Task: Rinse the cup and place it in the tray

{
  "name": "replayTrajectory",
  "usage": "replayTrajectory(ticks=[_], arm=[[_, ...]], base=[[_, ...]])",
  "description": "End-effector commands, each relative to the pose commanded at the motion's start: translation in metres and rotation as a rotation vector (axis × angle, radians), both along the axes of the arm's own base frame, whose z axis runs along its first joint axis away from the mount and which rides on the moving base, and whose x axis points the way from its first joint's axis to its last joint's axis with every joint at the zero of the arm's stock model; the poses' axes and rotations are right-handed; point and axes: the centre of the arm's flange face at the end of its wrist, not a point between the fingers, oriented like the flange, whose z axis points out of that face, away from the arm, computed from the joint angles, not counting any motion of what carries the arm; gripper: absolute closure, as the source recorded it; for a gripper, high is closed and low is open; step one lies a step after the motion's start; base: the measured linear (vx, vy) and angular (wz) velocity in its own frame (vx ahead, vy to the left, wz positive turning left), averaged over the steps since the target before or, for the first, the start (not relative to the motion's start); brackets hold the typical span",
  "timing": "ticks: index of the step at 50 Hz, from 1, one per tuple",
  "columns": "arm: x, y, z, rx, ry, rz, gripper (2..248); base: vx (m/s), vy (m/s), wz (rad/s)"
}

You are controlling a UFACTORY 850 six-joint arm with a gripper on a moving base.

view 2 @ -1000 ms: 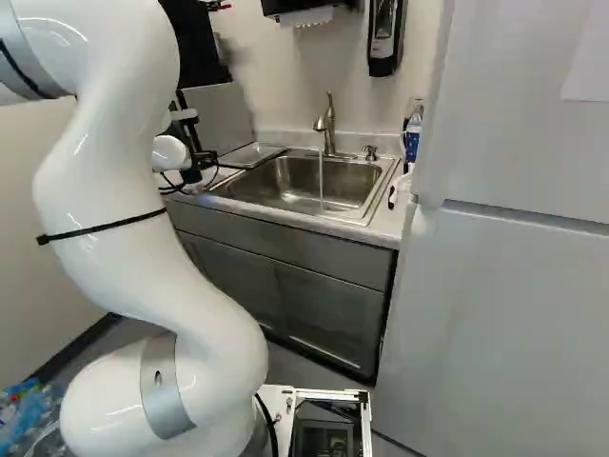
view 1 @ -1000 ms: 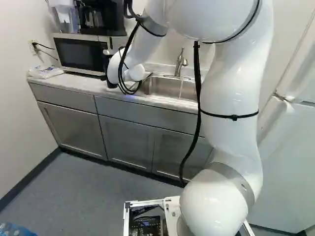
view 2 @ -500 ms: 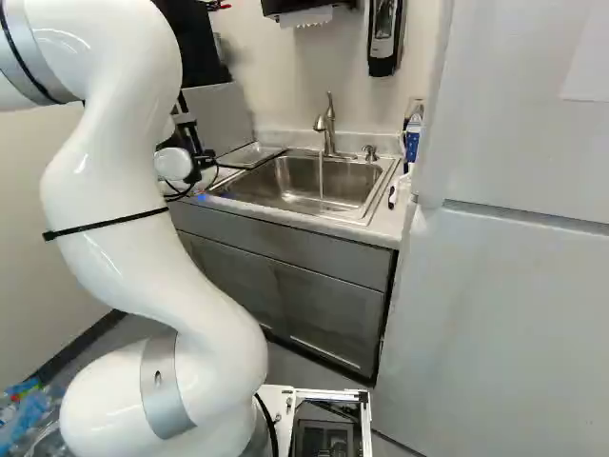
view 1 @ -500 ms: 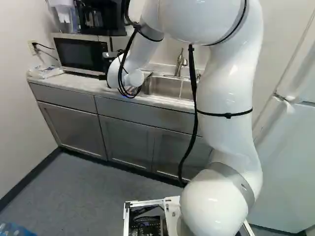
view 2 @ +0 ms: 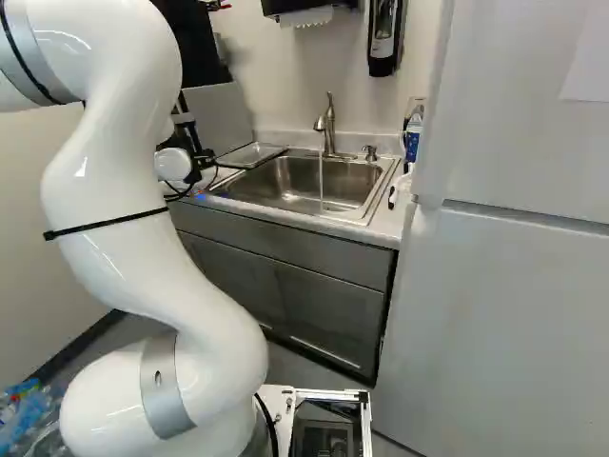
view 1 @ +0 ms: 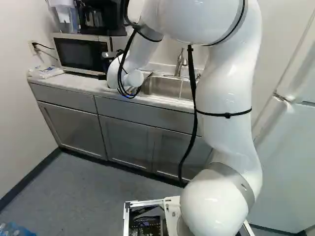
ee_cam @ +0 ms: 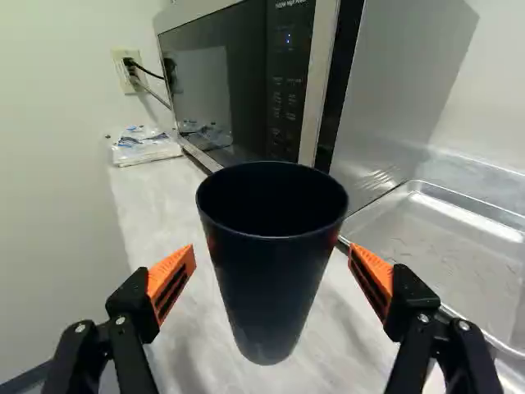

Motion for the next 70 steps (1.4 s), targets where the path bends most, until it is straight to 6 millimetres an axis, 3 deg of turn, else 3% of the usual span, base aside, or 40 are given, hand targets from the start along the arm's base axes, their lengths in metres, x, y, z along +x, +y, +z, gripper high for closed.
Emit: replayTrajectory(ticks=[2, 3, 7, 8, 13, 14, 18, 19, 38, 70], arm=[[0.0, 0.0, 0.0, 0.0, 0.0, 0.0, 3], [0.0, 0.0, 0.0, 0.0, 0.0, 0.0, 16], [0.0, 0.0, 0.0, 0.0, 0.0, 0.0, 16], [0.0, 0.0, 0.0, 0.0, 0.0, 0.0, 55], [0.0, 0.0, 0.0, 0.0, 0.0, 0.0, 55], [0.0, 0.0, 0.0, 0.0, 0.0, 0.0, 93], [0.0, 0.0, 0.0, 0.0, 0.0, 0.0, 93], [0.0, 0.0, 0.0, 0.0, 0.0, 0.0, 123], [-0.001, -0.003, 0.007, 0.005, -0.009, -0.003, 124], [-0.009, -0.054, 0.044, 0.027, -0.054, -0.074, 124]], base=[[0.0, 0.0, 0.0], [0.0, 0.0, 0.0], [0.0, 0.0, 0.0], [0.0, 0.0, 0.0], [0.0, 0.0, 0.0], [0.0, 0.0, 0.0], [0.0, 0.0, 0.0], [0.0, 0.0, 0.0], [0.0, 0.0, 0.0], [0.0, 0.0, 0.0]])
